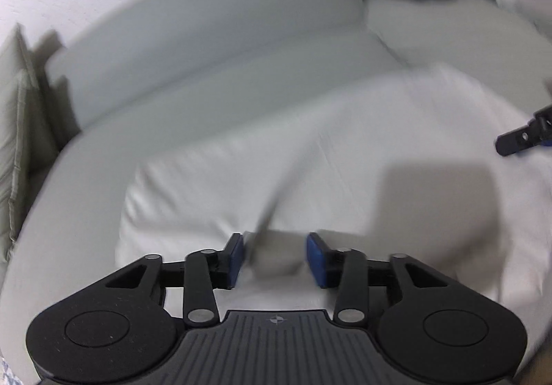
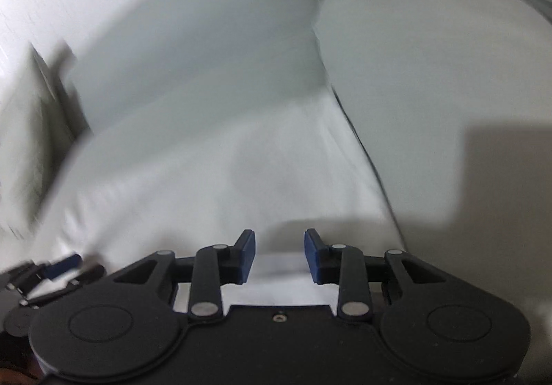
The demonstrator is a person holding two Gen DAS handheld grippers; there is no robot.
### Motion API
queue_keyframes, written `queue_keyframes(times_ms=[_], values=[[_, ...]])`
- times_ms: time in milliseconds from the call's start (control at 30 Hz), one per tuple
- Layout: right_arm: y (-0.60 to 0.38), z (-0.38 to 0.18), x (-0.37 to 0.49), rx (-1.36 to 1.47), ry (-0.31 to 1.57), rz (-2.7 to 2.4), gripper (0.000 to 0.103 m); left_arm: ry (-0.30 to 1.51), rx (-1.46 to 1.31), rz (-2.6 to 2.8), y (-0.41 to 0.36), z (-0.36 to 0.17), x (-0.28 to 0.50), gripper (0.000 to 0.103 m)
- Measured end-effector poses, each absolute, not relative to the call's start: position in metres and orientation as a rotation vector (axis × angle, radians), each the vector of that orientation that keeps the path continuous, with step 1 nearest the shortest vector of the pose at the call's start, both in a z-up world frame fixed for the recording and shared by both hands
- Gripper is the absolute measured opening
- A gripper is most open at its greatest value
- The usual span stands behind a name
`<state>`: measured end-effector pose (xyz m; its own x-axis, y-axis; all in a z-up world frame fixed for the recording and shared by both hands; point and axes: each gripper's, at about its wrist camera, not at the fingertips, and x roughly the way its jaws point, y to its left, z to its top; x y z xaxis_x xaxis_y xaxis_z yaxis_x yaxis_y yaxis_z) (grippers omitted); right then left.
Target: Fold clothes
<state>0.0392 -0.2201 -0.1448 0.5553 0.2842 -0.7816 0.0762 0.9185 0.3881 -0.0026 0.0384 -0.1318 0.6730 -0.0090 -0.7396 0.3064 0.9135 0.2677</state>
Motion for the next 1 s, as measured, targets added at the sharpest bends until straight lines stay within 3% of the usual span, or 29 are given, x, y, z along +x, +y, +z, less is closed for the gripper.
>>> queue_keyframes(times_ms=[67,167,367,400,500,600,633,733,800,833,900,1000], values=[[-0.226,-0.147,0.025,0.39,1.076,0.155,0.032,0.819,0.45,-0.284,0.041,-0.122,-0.038,0.014],[-0.249,-0.14,-0.005,0.482,1.136,0.287,0.032,0.841,0.463,-0.44,0.058,-0.108,-0.092,0.033],[-0.273,-0.122,-0.017,0.556,0.923,0.326,0.04,0.684,0.244,-0.35,0.093,-0.077,-0.101,0.044],[-0.267,-0.119,-0.011,0.544,0.895,0.317,0.038,0.657,0.185,-0.311,0.098,-0.073,-0.09,0.044],[-0.243,-0.118,0.004,0.478,0.85,0.33,0.02,0.666,0.091,-0.163,0.101,-0.083,-0.045,0.037],[-0.215,-0.126,0.021,0.374,0.896,0.312,0.021,0.846,0.157,-0.081,0.087,-0.115,-0.009,0.029],[-0.209,-0.13,0.024,0.346,0.935,0.304,0.023,0.908,0.178,-0.083,0.084,-0.125,-0.006,0.029],[-0.204,-0.135,0.017,0.311,0.995,0.311,0.027,0.862,0.233,-0.148,0.086,-0.114,-0.024,0.03],[-0.213,-0.126,0.012,0.382,0.964,0.363,0.029,0.805,0.159,-0.225,0.102,-0.096,-0.031,0.042],[-0.218,-0.12,0.011,0.425,0.935,0.382,0.034,0.775,0.089,-0.26,0.115,-0.086,-0.028,0.043],[-0.228,-0.103,0.016,0.496,0.859,0.385,0.048,0.729,-0.038,-0.268,0.141,-0.067,-0.015,0.06],[-0.247,-0.088,0.04,0.572,0.8,0.323,0.07,0.703,-0.165,-0.207,0.175,-0.057,0.017,0.061]])
